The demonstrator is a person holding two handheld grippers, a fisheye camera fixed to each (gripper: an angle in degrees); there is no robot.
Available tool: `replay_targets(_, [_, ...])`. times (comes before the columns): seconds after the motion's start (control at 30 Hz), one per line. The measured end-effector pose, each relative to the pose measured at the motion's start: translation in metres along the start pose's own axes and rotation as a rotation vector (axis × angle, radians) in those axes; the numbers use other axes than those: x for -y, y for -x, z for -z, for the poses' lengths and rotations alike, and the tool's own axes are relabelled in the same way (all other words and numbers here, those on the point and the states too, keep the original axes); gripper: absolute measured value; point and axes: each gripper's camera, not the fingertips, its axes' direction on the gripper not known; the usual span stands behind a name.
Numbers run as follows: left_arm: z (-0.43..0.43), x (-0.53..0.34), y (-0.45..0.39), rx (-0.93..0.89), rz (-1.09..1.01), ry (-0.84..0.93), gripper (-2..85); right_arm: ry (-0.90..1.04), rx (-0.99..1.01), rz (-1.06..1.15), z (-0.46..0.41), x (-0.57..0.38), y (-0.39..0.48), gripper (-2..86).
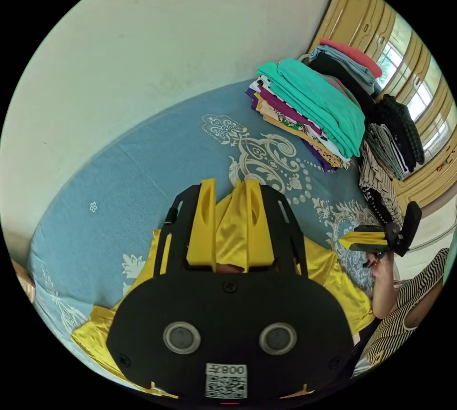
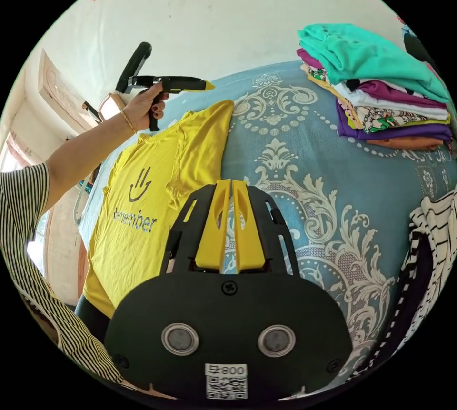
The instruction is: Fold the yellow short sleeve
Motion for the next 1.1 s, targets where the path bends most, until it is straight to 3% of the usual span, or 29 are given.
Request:
replay_targets(0.2, [0.014, -0.069, -0.013, -0.271, 0.005, 0.04, 7.2, 0.061, 0.213, 0.192, -0.009, 0.005, 0.035, 0.4])
replay_targets(0.37, [0.004, -0.142, -0.032, -0.435, 0.095, 0.093, 6.3, 0.101, 0.198, 0.2, -0.018, 0.005, 0.044, 0.2])
replay_targets(0.53, [-0.015, -0.157, -0.047, -0.418, 0.085, 0.139, 6.2, 0.12, 0.176, 0.166, -0.023, 0.004, 0.044, 0.2])
replay_targets(1.0, [-0.027, -0.173, -0.059, -0.59, 0.05, 0.16, 2.2, 0.142, 0.166, 0.133, -0.031, 0.002, 0.059, 0.2])
replay_targets(1.1, [-0.021, -0.179, -0.059, -0.545, 0.065, 0.161, 1.8, 0.137, 0.169, 0.133, -0.029, 0.003, 0.065, 0.2])
